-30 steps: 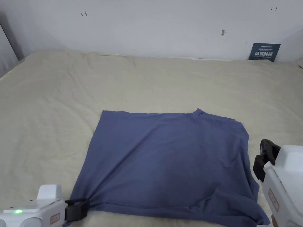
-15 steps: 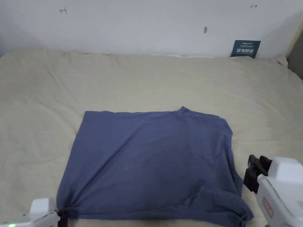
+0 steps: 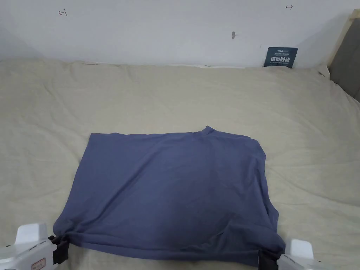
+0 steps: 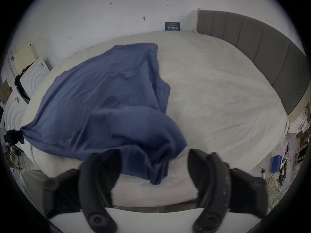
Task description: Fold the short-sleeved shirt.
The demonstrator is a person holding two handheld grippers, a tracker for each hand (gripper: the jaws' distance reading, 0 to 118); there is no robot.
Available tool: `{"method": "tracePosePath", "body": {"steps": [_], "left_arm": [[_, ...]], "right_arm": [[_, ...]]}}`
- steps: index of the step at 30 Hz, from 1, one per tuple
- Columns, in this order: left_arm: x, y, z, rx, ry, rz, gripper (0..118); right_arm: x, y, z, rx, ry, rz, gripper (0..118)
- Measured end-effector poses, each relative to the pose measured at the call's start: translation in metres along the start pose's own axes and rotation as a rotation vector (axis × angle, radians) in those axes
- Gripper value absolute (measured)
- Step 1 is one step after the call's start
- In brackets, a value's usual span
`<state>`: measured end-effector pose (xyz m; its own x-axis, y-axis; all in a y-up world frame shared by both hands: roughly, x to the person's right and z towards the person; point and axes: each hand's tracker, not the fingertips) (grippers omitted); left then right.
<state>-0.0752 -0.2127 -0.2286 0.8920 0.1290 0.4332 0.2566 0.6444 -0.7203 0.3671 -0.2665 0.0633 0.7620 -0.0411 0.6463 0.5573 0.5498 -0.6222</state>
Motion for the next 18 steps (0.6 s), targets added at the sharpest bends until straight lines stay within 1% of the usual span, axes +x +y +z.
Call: {"method": "tracePosePath", "body": {"steps": [1,2,3,4,7,13,18], "left_arm": [[0.0,0.0,0.0,-0.002,0.003,-0.002,5],[-0.001,-0.001,-0.001,-0.003,0.005,-0.004,5],[-0.002,-0.001,-0.001,-0.006,0.007,-0.006,5],[-0.002,-0.001,-0.001,-0.009,0.01,-0.006,5],[-0.004,0.0,0.0,-0.01,0.013,-0.002,5],[0.001,0.032,0.0,-0.002,0.022,0.008,5],[0.01,0.084,-0.018,0.029,0.018,-0.025,5]], "right_arm": [[-0.001,0.0,-0.003,-0.01,0.006,0.01,35],[0.0,-0.001,-0.003,-0.013,0.021,0.01,35],[0.0,-0.001,-0.002,-0.01,0.046,-0.001,27],[-0.002,-0.002,0.003,0.002,0.075,-0.017,13],[-0.006,0.005,0.02,0.059,0.049,0.011,12],[-0.015,0.053,0.056,0.217,0.06,0.035,12],[-0.026,0.106,0.044,0.263,0.05,0.043,12]]}}
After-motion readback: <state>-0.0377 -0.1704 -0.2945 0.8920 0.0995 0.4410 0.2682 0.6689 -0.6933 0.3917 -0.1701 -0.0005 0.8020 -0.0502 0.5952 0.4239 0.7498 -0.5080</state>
